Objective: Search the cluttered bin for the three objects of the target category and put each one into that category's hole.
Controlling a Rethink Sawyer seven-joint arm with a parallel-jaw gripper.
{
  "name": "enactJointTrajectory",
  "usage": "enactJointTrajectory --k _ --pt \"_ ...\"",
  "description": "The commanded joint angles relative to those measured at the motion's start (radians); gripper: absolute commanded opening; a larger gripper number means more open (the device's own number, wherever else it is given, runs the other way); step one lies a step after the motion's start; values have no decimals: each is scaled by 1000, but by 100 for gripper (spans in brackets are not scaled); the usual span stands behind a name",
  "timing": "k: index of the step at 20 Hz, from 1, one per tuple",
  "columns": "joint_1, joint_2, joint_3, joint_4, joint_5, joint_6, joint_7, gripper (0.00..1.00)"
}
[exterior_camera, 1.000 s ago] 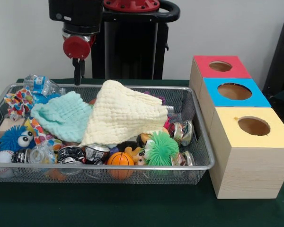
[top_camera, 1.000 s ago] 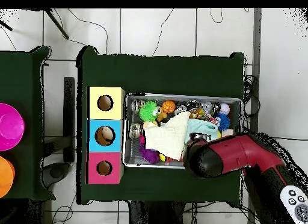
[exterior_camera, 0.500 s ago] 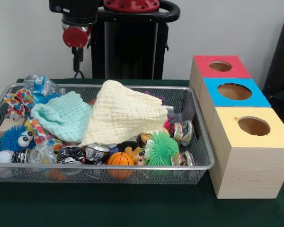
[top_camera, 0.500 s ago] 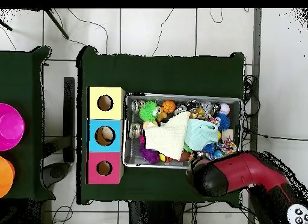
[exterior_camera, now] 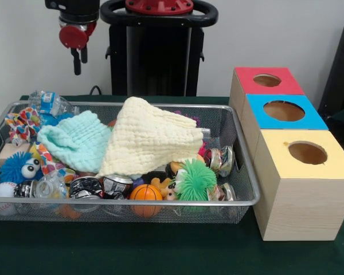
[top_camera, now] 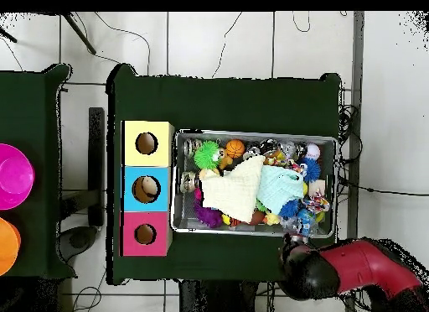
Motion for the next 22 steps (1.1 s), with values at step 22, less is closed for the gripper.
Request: enactJointTrajectory --k 22 --pt "-52 119 -125 -107 -305 -175 50 100"
